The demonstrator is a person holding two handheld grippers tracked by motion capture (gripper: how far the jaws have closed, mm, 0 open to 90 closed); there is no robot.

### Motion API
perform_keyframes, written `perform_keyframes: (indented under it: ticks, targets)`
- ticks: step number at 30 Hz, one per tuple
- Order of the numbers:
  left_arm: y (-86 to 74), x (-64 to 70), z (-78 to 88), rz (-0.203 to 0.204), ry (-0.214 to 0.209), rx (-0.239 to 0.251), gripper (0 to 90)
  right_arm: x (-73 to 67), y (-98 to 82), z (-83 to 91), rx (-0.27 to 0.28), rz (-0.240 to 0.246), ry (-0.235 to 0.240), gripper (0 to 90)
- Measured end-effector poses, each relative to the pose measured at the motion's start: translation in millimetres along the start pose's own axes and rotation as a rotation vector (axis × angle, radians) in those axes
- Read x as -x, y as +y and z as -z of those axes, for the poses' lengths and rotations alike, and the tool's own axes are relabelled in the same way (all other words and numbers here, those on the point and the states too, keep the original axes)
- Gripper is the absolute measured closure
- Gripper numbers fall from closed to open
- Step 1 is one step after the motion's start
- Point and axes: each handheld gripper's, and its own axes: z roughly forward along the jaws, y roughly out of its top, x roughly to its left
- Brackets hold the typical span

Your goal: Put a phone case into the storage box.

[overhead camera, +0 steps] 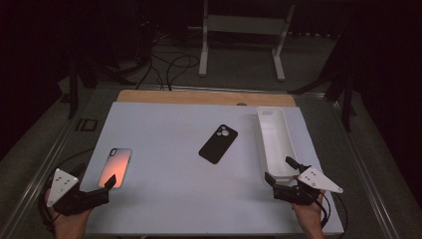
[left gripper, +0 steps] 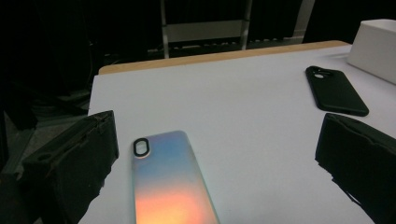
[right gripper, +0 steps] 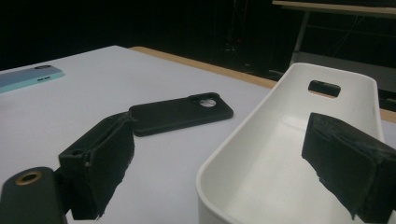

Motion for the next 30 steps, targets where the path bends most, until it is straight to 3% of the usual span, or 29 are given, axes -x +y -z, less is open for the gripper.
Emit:
perform_keyframes:
  ticks: [5, 11, 19, 28, 30]
  targets:
    - [0.3, 3.2, -2.3, -0.018, 0.005, -0.012, 0.0, 0.2, 0.1, -0.6, 0.001, 0.002, 0.002, 9.3]
    - [4.0, 0.0, -9.9, 0.033, 0.033, -0.099, 0.0, -0.1, -1.0, -1.6, -0.009, -0.007, 0.001, 9.3]
    - [2.7, -5.8, -25.1, 0.023, 0.074, -0.192, 0.0, 1.5, 0.1, -1.2, -0.003, -0.008, -0.008, 9.3]
    - [-1.4, -11.6, -38.5, 0.029, 0.085, -0.265, 0.0, 2.8, 0.6, -0.1, 0.002, -0.012, -0.013, 9.3]
    - [-3.9, -14.6, -44.9, 0.033, 0.087, -0.301, 0.0, 1.0, -0.5, -3.8, -0.011, -0.008, -0.002, 9.3]
